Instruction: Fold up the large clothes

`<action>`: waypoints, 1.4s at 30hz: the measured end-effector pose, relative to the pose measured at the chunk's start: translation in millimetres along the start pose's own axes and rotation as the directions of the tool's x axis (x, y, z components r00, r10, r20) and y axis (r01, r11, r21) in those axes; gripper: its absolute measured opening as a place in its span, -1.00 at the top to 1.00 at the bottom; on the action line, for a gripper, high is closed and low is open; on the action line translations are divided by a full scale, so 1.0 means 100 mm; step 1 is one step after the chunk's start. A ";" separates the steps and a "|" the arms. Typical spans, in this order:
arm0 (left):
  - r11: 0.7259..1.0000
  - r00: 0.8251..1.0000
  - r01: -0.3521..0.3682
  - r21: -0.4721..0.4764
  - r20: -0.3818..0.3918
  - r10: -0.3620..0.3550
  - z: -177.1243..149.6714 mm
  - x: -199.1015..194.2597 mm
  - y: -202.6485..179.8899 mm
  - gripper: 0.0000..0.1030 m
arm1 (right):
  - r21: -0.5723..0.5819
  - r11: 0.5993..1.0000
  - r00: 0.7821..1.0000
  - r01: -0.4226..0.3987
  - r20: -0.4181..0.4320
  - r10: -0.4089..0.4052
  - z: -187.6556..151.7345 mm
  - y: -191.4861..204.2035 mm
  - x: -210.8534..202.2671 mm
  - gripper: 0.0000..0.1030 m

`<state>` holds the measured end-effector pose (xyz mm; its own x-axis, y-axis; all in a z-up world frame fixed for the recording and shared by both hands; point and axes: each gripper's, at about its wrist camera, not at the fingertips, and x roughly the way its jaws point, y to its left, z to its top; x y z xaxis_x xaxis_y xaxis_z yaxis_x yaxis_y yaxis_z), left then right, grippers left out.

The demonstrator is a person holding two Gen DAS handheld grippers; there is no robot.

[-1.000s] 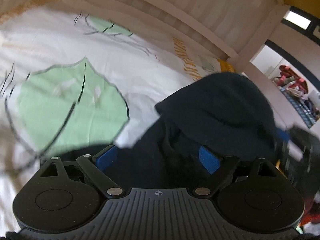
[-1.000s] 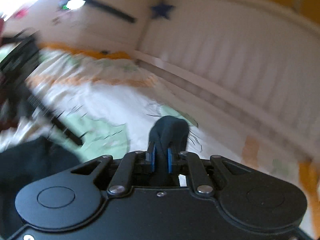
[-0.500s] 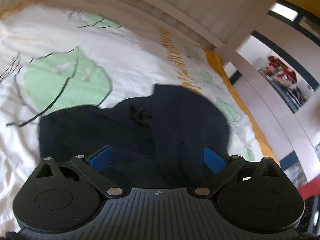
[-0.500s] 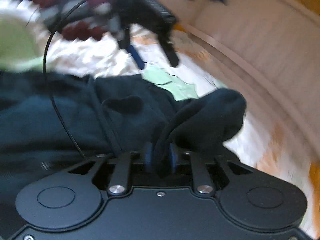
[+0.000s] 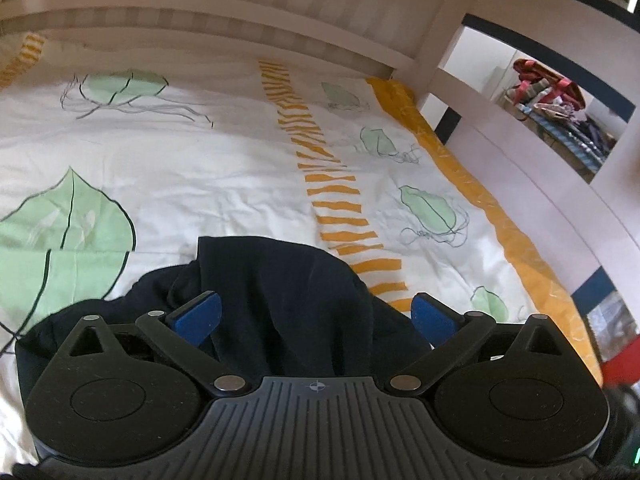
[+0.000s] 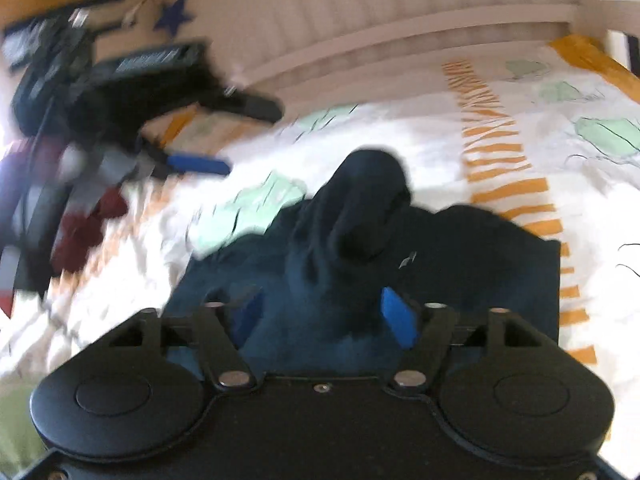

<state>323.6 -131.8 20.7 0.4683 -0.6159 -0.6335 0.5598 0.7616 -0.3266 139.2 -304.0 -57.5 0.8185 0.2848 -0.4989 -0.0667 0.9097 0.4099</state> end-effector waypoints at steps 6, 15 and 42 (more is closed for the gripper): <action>1.000 0.999 -0.028 -0.014 -0.043 0.027 -0.25 0.04 0.22 -0.99 | 0.093 0.996 1.000 -0.004 0.018 0.002 0.44 -0.22 0.39 -0.64; 0.999 0.994 0.017 -0.044 -0.105 -0.022 -0.58 0.15 0.55 -0.99 | 0.082 0.996 0.999 0.017 -0.049 -0.013 0.68 -0.32 0.81 0.04; 0.993 0.971 0.091 -0.073 -0.214 -0.104 -1.63 -0.81 0.73 -0.99 | -0.758 0.573 0.948 -0.311 -0.289 0.132 -0.64 0.92 -0.20 0.42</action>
<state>215.2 6.6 -66.5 0.2501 -0.6344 -0.7314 0.5488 0.7152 -0.4327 80.2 -206.8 -59.1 0.6020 0.4778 -0.6397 -0.7257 0.6616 -0.1887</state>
